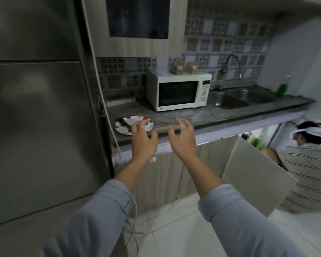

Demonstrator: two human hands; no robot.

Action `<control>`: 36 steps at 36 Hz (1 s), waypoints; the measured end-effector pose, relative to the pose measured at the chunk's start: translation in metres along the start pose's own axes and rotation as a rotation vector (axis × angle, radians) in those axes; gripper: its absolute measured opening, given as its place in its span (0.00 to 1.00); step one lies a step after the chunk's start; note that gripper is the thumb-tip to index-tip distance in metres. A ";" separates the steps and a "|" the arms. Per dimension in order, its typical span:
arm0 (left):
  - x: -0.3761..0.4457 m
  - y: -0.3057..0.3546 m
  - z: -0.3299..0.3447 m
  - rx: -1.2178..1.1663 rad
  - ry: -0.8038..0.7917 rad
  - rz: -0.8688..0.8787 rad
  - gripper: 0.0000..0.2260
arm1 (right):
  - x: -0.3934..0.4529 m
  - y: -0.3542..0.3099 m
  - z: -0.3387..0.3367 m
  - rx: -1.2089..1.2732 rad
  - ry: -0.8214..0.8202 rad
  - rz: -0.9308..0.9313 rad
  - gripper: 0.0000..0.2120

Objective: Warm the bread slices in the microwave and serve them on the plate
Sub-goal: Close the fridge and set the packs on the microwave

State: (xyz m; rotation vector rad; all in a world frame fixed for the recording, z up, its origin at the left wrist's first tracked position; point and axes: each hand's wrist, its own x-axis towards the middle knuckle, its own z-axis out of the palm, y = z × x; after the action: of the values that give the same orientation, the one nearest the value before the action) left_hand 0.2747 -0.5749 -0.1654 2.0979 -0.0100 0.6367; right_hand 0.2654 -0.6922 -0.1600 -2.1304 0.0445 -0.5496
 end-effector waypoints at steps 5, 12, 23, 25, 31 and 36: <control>0.026 0.008 0.063 0.027 -0.127 -0.038 0.25 | 0.039 0.034 -0.026 -0.008 0.046 0.026 0.24; 0.077 0.028 0.157 0.114 -0.237 -0.070 0.31 | 0.127 0.091 -0.054 -0.015 0.038 0.013 0.24; 0.170 0.051 0.253 0.185 -0.207 -0.042 0.31 | 0.266 0.164 -0.063 -0.035 -0.046 -0.001 0.24; 0.186 0.050 0.263 0.217 -0.202 -0.050 0.31 | 0.284 0.173 -0.061 -0.055 -0.069 -0.002 0.24; 0.240 0.040 0.297 0.285 -0.219 -0.073 0.32 | 0.344 0.198 -0.048 -0.059 -0.108 -0.007 0.24; 0.298 0.027 0.336 0.331 -0.247 -0.081 0.32 | 0.403 0.213 -0.030 -0.083 -0.125 0.001 0.25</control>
State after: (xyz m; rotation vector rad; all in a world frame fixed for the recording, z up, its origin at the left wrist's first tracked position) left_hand 0.6723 -0.7846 -0.1630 2.4729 0.0438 0.3433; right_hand 0.6522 -0.9348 -0.1658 -2.2409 -0.0012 -0.4197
